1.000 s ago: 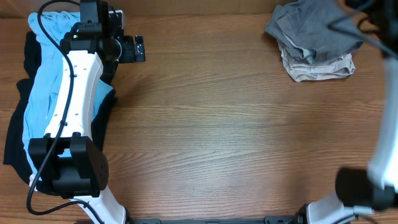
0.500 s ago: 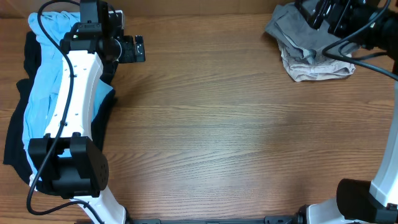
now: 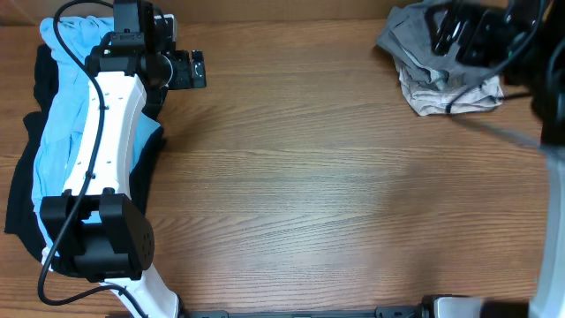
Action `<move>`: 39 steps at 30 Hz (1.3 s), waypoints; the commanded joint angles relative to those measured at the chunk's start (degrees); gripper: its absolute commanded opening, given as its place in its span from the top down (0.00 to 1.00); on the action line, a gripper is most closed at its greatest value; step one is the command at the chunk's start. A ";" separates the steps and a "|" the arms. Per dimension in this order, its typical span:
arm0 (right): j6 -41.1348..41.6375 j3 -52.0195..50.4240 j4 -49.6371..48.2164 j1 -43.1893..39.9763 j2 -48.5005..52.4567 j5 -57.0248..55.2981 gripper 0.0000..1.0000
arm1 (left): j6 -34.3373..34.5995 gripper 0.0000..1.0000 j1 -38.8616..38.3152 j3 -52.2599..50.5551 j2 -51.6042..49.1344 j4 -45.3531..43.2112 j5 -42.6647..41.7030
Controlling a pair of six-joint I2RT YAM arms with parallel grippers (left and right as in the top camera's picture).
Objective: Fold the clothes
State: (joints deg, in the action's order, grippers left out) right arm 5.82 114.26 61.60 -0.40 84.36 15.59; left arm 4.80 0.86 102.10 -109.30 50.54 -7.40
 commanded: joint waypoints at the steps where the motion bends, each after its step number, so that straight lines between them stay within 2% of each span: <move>1: -3.93 -11.28 -5.53 1.05 -9.62 -2.29 0.00 | 0.37 0.00 0.09 1.22 0.83 -0.22 0.37; 14: -3.91 -69.61 -42.12 1.05 -45.99 -3.76 0.00 | 0.37 0.00 0.09 1.22 0.83 -0.22 0.37; 20: -3.72 -90.44 -52.54 1.05 -63.12 -3.56 0.00 | 0.37 0.00 0.09 1.22 0.83 -0.22 0.37; 27: -3.72 -104.13 -57.46 1.05 -76.13 -3.61 0.00 | 0.35 0.00 0.09 1.22 0.83 -0.22 0.37; 34: -3.74 -110.07 -63.98 1.05 -78.71 -7.82 0.00 | 0.37 0.00 0.09 1.22 0.83 -0.22 0.37; 39: -3.76 -112.13 -64.57 1.05 -79.21 -11.10 0.00 | 0.37 0.00 0.09 1.22 0.83 -0.22 0.37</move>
State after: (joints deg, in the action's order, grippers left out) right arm 2.33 3.42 -2.50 0.47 6.11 7.86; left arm 4.80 0.86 102.10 -109.30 50.54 -7.03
